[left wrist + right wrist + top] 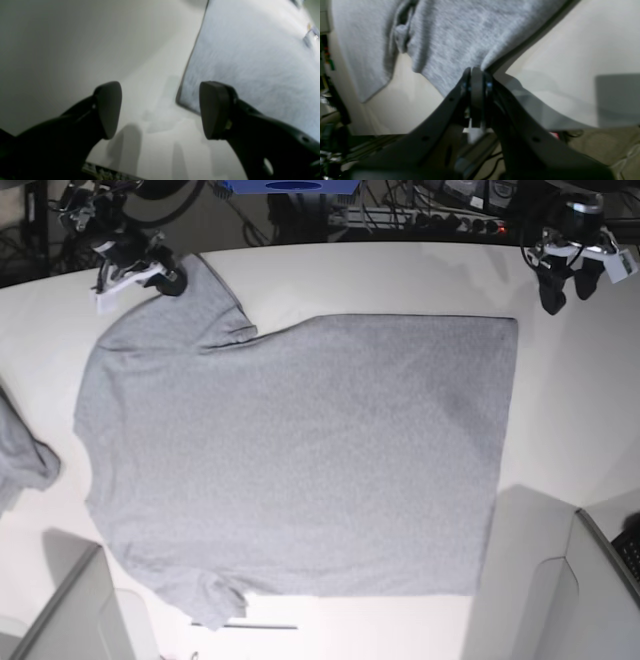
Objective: Fold the T-shirt properly
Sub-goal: 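Lower both grippers and pinch the shirt at each shoulder edge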
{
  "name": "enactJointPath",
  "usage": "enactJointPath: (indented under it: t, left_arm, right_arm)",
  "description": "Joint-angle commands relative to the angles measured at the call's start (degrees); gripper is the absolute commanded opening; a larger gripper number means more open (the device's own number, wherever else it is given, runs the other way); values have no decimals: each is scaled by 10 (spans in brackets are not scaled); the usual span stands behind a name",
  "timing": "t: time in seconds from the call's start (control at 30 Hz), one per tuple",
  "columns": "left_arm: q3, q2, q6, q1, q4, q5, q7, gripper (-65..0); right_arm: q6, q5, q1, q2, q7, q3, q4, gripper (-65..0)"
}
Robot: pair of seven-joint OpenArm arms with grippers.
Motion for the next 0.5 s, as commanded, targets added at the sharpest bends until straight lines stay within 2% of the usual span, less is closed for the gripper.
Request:
enactJointPath:
  t: [0.0,0.3,0.47]
  left_arm:
    - [-6,-4,-6,-4,-3,-6,-2,-184]
    - [7,-5,-6,-66,-60,-3,15,-186]
    - [24,-7,-6,-112,-79,-2,99,-186]
  right_arm:
    - [-7,-51,-8,0,-25,-1,-10,-650]
    - [-7,-52,-8,6,-26,-3,-11,-650]
    - [-7,-51,-8,9,-25,-1,-11,-650]
